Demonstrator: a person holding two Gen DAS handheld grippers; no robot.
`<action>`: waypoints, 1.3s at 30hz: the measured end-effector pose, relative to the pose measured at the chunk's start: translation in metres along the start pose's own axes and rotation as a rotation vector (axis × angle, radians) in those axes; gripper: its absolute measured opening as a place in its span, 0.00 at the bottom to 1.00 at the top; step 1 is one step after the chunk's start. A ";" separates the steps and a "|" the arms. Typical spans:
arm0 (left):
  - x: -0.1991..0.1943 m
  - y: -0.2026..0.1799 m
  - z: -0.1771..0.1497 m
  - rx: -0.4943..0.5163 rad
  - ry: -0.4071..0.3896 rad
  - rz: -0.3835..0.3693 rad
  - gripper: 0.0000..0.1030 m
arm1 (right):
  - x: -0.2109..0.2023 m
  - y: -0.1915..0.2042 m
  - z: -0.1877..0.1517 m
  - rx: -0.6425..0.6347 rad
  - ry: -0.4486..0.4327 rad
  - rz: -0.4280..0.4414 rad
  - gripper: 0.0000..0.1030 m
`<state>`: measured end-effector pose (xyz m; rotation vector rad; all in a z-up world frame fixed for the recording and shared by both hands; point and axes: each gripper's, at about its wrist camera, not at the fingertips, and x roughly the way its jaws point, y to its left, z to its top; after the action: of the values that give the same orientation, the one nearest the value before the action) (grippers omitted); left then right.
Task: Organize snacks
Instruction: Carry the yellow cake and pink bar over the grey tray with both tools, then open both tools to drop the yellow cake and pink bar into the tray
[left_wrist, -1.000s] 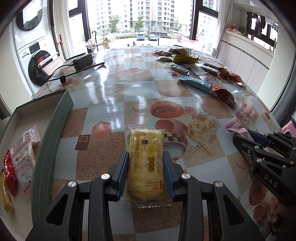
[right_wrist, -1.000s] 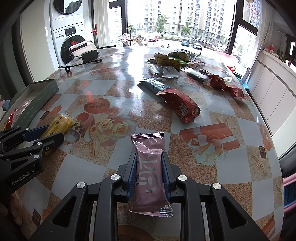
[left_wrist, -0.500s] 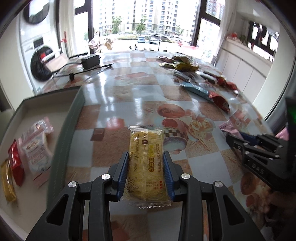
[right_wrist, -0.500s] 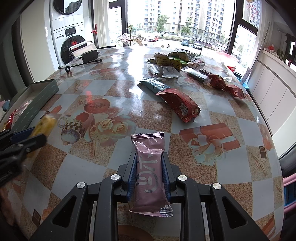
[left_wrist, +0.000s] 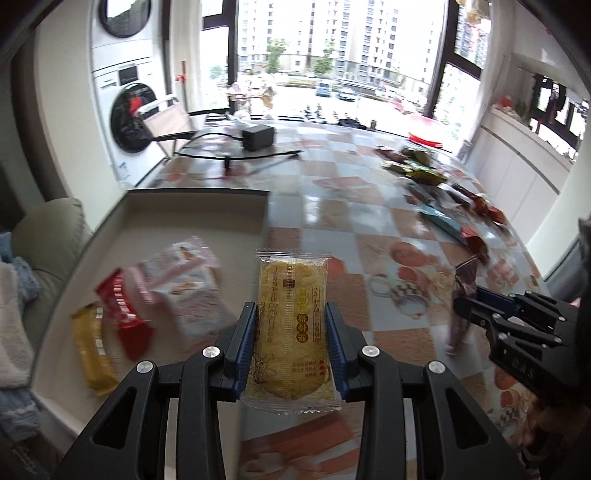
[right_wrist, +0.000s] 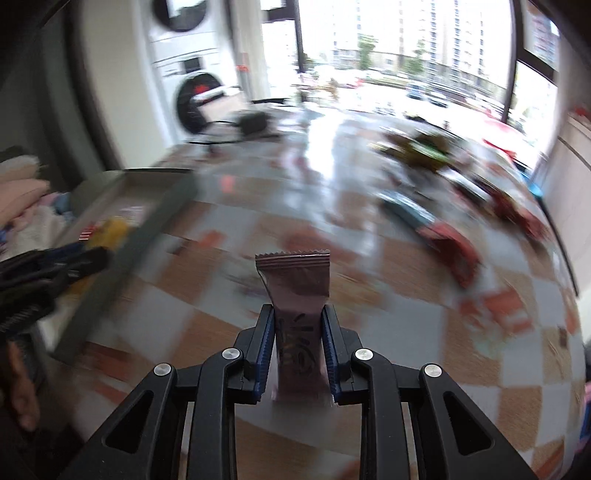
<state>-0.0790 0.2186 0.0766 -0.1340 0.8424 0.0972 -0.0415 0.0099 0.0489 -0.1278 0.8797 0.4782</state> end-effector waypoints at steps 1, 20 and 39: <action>-0.001 0.015 0.002 -0.011 0.002 0.017 0.38 | 0.000 0.012 0.006 -0.022 -0.005 0.020 0.26; 0.007 0.192 0.001 -0.265 0.066 0.135 0.48 | 0.064 0.170 0.088 -0.203 0.025 0.258 0.26; 0.002 0.105 -0.009 -0.231 0.041 0.095 0.68 | 0.055 0.104 0.054 -0.074 0.122 0.218 0.71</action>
<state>-0.0988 0.3212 0.0613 -0.3140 0.8765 0.2823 -0.0203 0.1380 0.0502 -0.1307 1.0006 0.7127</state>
